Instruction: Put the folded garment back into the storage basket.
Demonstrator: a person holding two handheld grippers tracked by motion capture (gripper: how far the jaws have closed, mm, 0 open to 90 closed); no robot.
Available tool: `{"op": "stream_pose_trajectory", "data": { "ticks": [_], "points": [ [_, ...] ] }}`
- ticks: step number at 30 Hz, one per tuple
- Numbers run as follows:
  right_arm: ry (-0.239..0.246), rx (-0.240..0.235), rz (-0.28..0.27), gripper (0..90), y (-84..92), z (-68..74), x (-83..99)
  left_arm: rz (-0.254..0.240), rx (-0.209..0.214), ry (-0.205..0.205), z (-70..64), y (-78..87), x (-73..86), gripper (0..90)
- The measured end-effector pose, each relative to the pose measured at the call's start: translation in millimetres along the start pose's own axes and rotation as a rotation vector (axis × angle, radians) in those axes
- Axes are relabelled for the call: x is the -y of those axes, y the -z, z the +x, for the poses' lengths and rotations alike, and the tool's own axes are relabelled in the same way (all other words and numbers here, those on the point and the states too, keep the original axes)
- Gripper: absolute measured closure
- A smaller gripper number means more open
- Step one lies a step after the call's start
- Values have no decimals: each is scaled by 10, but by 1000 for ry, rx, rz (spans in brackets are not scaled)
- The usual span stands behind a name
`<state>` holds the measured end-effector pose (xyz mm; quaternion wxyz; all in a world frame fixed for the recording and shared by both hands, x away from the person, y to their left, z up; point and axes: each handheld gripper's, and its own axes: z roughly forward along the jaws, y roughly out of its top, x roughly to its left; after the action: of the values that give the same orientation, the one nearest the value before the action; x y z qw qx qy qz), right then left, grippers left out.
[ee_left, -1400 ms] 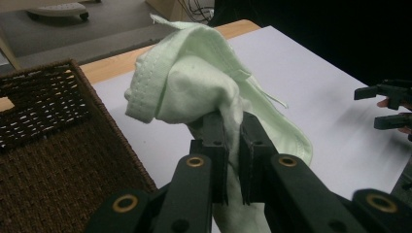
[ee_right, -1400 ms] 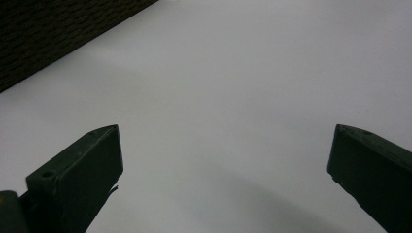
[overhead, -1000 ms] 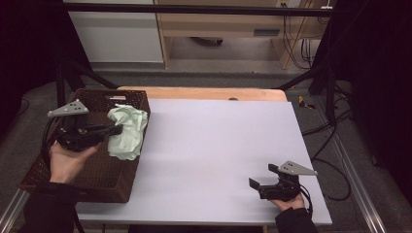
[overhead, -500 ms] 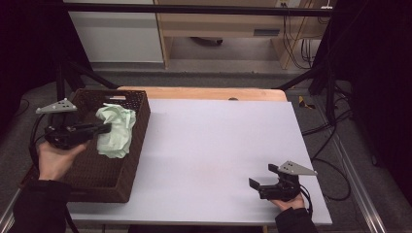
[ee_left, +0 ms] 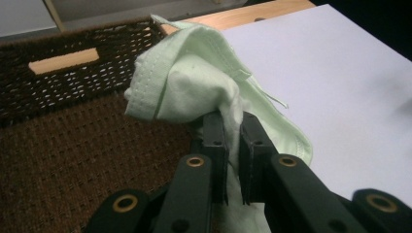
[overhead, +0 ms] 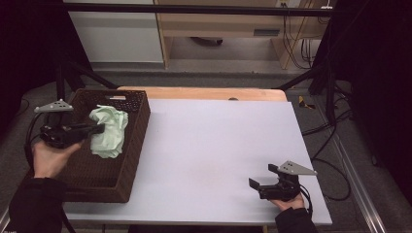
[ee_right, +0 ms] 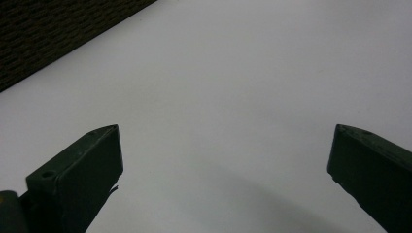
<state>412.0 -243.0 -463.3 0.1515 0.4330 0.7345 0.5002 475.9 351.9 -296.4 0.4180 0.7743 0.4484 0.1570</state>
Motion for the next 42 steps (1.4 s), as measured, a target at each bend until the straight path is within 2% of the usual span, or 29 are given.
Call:
{"op": "stream_pose_trajectory", "data": {
  "ticks": [5, 16, 31, 42],
  "points": [
    [-1, 0, 0, 2, -1, -1, 0, 22, -14, 18, 89, -41, 47, 828],
    [0, 0, 1, 2, -3, -1, 1, 66, -35, 28, 218, -164, 166, 828],
    [3, 3, 1, 2, -5, -2, 3, 133, -52, 27, 310, -371, 314, 828],
    [5, 1, 3, 2, -7, 0, 3, 204, -76, 18, 340, -506, 404, 828]
  ]
}}
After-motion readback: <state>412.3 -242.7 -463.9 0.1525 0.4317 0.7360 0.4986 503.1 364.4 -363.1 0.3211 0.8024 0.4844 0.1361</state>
